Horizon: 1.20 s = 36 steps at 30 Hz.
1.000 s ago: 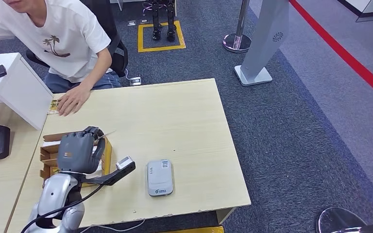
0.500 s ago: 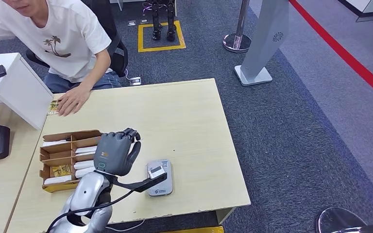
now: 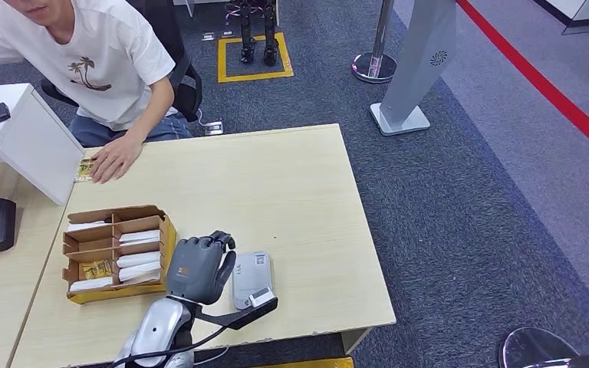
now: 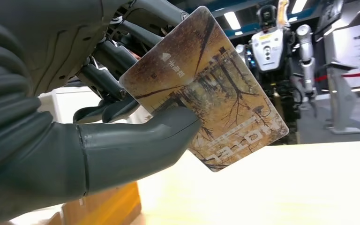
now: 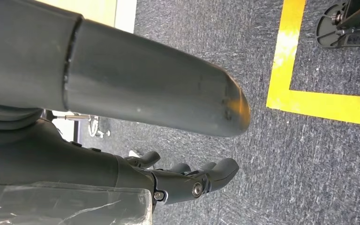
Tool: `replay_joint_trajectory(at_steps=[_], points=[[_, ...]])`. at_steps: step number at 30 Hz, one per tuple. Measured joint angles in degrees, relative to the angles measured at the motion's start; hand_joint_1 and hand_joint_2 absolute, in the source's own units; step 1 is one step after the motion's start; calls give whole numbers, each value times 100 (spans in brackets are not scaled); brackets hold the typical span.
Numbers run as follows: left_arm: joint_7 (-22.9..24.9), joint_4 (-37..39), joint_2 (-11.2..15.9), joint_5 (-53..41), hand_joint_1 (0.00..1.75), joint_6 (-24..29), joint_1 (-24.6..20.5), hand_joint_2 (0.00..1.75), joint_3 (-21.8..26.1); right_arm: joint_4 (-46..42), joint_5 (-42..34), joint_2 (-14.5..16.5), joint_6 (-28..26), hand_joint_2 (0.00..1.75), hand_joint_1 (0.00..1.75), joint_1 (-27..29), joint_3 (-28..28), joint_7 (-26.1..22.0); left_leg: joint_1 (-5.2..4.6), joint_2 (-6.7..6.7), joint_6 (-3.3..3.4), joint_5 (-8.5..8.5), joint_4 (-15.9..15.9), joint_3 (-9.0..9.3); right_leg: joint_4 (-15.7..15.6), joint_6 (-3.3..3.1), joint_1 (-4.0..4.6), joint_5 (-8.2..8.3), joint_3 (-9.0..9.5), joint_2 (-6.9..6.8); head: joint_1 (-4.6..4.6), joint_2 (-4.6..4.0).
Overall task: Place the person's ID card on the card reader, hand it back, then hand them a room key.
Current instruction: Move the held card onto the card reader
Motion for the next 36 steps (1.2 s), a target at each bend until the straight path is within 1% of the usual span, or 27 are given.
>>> replay_joint_trajectory(at_steps=[6,12,21,26,32,36], points=[[215,83,-4,-442,175,166,141,175,22,0,-1,0,-8,175,0,0,0,-19,0,-1,0,0,0,0,0,0,0,0,0,0,0,0],[529,232,23,-543,175,277,159,175,156,0,17,0,-10,175,0,0,0,-32,0,-1,0,0,0,0,0,0,0,0,1,-1,-1,0],[553,426,11,-555,175,358,138,175,497,0,73,0,-9,175,0,-2,0,-38,0,-1,0,1,0,0,0,0,0,0,0,-1,-1,0],[361,531,-86,-555,175,372,72,175,573,-1,129,0,-5,175,0,-4,0,-39,0,-3,0,1,0,0,0,0,0,0,1,-2,0,0],[-177,574,-343,-434,175,412,-34,175,590,-2,198,0,1,175,0,-5,0,-42,-1,-4,0,1,0,0,0,0,0,1,1,-2,0,0],[-398,574,-501,-324,175,403,-92,175,557,-4,215,0,7,175,0,-6,0,-43,-1,-4,0,1,0,0,0,0,0,1,1,-2,-1,0]])
